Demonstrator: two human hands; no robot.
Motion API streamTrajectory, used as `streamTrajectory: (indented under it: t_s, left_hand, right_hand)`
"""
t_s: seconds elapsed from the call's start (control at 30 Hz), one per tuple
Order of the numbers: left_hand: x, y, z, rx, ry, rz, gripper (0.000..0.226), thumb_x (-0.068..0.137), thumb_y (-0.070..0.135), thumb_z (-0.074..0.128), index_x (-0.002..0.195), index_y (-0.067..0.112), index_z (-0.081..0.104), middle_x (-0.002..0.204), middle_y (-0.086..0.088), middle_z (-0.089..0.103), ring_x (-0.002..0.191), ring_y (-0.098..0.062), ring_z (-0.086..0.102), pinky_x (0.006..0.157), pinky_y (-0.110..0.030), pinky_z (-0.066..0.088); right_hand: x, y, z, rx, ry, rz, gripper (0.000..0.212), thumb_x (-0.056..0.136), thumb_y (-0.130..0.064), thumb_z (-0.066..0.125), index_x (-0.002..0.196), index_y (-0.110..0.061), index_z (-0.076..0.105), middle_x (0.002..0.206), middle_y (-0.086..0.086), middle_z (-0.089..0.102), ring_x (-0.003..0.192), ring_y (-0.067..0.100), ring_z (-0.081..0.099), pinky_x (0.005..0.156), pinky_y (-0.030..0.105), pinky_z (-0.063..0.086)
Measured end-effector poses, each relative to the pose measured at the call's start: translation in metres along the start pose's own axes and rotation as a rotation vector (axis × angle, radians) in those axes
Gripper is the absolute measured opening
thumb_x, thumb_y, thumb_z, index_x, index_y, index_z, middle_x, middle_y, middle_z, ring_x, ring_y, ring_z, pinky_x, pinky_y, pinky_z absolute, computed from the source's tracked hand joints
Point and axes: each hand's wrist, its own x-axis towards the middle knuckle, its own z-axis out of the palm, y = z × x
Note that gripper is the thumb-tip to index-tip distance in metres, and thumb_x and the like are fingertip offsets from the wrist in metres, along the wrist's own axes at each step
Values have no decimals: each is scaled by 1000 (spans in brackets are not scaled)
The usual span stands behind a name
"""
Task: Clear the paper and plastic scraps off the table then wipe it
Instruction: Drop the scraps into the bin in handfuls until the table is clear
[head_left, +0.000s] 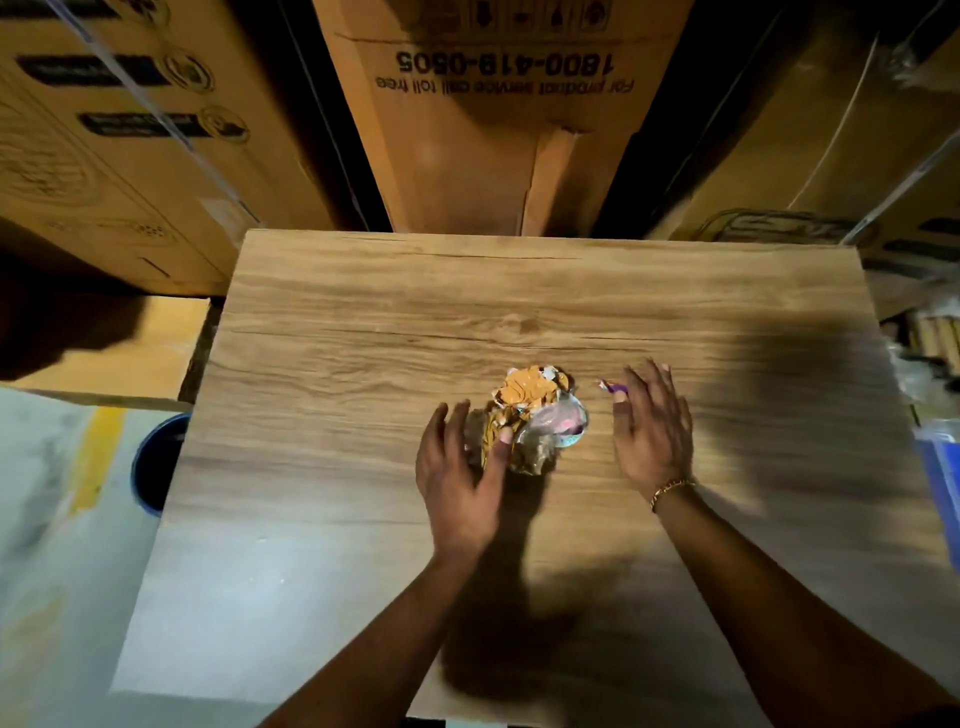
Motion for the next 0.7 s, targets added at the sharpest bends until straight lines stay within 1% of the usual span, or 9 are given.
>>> streamTrajectory:
  t_s: [0.07,0.17,0.3,0.4,0.5,0.53,0.6,0.67,0.7]
  left_hand:
    - [6,3,15,68,33,-14,85,91,83,38,148,23,54,159,-10,43,149,-28,37,118,-58,35]
    - [14,5,36,157,33,-45,76,92,73,42,149,24,54,162,-9,41,154,-31,28,123,-60,24]
    - [11,0,54,274,40,27,62,100,57,37,151,24,50,165,-6,38,158,-33,19,125,-58,20]
    - [9,-3,58,316,44,79,58,103,46,35,153,19,46,166,-7,38,159,-31,20,127,-55,21]
    - [8,-3,58,237,63,56,59,103,38,31,156,14,42,166,-6,38,160,-26,18,129,-52,17]
    - [8,-1,58,198,67,35,61,102,37,28,157,14,41,166,-5,38,160,-24,17,129,-51,15]
    - [9,3,58,117,73,-28,66,100,39,24,158,13,39,166,-4,39,160,-21,16,130,-49,13]
    - [11,6,56,29,80,-78,70,98,42,21,157,11,40,164,-4,41,160,-20,17,129,-47,13]
    - [12,6,54,-18,83,-83,71,97,43,22,157,11,41,164,-3,41,160,-21,17,129,-47,13]
  right_hand:
    - [20,-12,1,32,-7,3,68,95,-52,21,147,-21,52,165,2,34,156,24,21,125,45,17]
    - [36,-28,4,86,-52,-20,79,91,-60,15,152,-22,46,167,0,31,158,19,17,127,40,10]
    - [43,-57,7,245,-183,-95,84,91,-70,14,157,-24,37,167,-5,31,158,15,13,128,37,7]
    - [31,-85,19,288,-262,-225,79,92,-70,25,156,-26,38,164,-2,37,157,18,19,126,37,16]
    - [13,-96,30,287,-177,-306,65,95,-64,40,147,-27,49,152,3,53,149,21,38,120,39,35]
    - [7,-95,32,319,-135,-298,60,96,-60,43,144,-26,53,147,2,57,145,21,43,116,39,39]
    - [-7,-97,33,442,-109,-243,55,97,-53,46,138,-20,59,142,2,60,140,19,48,114,40,41]
    - [-23,-102,39,618,-185,-140,54,97,-50,45,137,-17,59,143,-1,58,141,14,46,118,40,36]
    - [-31,-108,41,712,-219,-75,52,97,-50,44,136,-18,59,144,-3,57,141,12,46,119,40,35]
